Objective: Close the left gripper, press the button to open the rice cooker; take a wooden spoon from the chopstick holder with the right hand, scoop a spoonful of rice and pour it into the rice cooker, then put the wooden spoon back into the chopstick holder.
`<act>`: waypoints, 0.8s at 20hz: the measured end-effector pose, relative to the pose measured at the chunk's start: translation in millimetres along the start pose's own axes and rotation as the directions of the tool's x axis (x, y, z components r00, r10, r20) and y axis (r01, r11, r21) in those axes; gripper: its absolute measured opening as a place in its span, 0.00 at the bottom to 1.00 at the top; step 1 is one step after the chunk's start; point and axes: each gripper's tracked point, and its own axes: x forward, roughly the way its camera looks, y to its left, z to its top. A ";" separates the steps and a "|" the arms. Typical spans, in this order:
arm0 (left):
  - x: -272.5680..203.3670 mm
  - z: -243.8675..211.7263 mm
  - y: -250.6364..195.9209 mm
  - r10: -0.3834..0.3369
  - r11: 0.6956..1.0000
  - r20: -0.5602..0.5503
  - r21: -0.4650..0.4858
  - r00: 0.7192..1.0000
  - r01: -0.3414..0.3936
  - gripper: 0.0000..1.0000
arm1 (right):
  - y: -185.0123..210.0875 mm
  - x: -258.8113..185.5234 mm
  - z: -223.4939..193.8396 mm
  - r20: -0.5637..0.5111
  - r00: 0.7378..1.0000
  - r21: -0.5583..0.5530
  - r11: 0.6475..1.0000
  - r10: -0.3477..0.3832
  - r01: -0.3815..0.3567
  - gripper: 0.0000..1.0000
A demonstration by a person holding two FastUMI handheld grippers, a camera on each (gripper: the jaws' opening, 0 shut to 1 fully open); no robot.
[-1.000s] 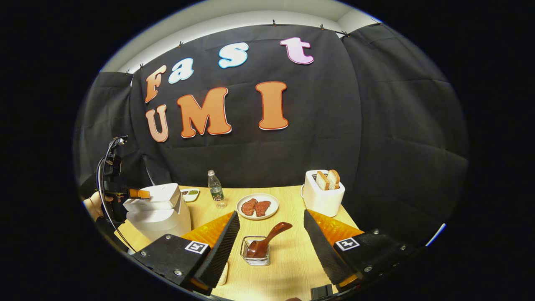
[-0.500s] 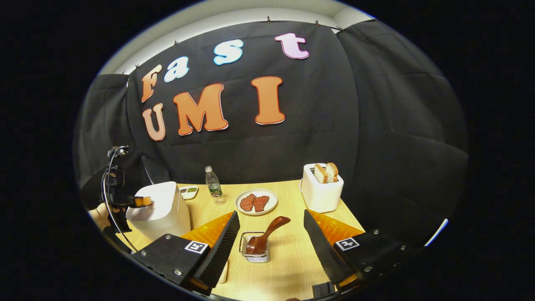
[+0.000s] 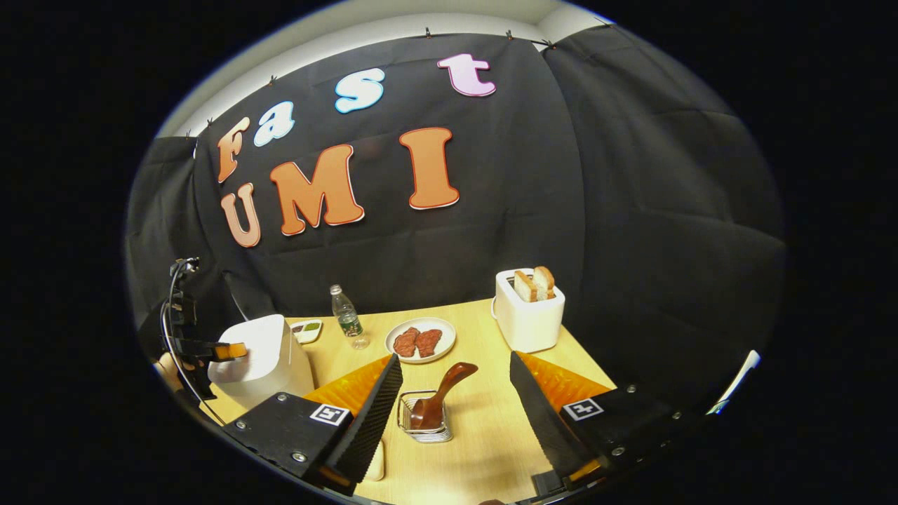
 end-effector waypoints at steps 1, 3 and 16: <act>-5.5 3.2 4.4 -0.005 1.000 -0.002 -0.019 1.000 0.005 1.00 | -0.5 -0.9 5.7 0.011 1.000 -0.001 1.000 -0.005 0.006 0.95; -20.8 20.7 18.5 -0.004 0.998 0.038 -0.058 0.999 0.006 1.00 | -1.4 -3.3 14.9 0.024 1.000 -0.018 1.000 -0.014 0.014 0.95; -243.6 196.2 130.3 0.046 0.999 0.493 -0.041 0.869 -0.029 1.00 | -6.7 -49.6 118.2 0.161 0.986 -0.110 0.992 -0.039 0.057 0.95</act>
